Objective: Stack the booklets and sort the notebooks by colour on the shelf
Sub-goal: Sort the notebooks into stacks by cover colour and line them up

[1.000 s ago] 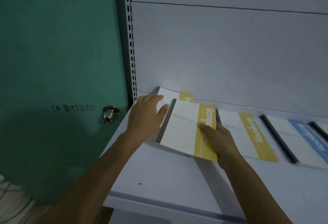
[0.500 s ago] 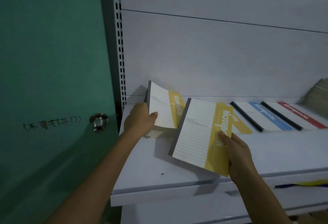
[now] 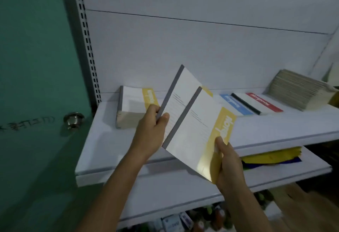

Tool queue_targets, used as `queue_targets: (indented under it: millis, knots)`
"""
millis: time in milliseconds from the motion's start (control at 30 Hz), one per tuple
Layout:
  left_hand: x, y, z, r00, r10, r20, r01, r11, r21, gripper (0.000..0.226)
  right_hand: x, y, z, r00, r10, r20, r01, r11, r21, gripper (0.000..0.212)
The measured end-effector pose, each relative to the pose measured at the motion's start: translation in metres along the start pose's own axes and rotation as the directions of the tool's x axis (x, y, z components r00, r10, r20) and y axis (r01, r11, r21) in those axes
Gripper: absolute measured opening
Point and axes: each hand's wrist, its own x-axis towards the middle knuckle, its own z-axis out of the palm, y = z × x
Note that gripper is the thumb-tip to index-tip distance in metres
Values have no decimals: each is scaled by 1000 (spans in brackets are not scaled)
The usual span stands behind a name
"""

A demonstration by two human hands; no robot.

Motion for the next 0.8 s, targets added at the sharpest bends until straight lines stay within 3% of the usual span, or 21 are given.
queue_targets:
  millis: [133,200,267,400,600,800]
  knots:
    - [-47,16,74,984,-72,160,100,980,-170,21,-22,-21,-64,997,-57,-49,57,998,1,14]
    - [-68,17,107,960,-91,266,131,982,-139,30,-31,-30,-95,996,-72,-61,70,997,-40,17]
    - [-85,17,132,951,-115,287,150,983,-106,24,-38,-38,-122,991,-99,-93,90,991,-98,18]
    - [-104,18,163,966,-155,206,189,969,-157,8,-47,-47,-157,994,-99,-51,92,986,-137,18]
    - [-100,15,177,971,-227,70,237,947,-218,13,-39,-40,-160,992,-126,2,121,947,-296,20]
    - [-63,-5,159,976,-215,-17,216,976,26,10,3,-42,-130,950,-283,133,310,793,-525,18]
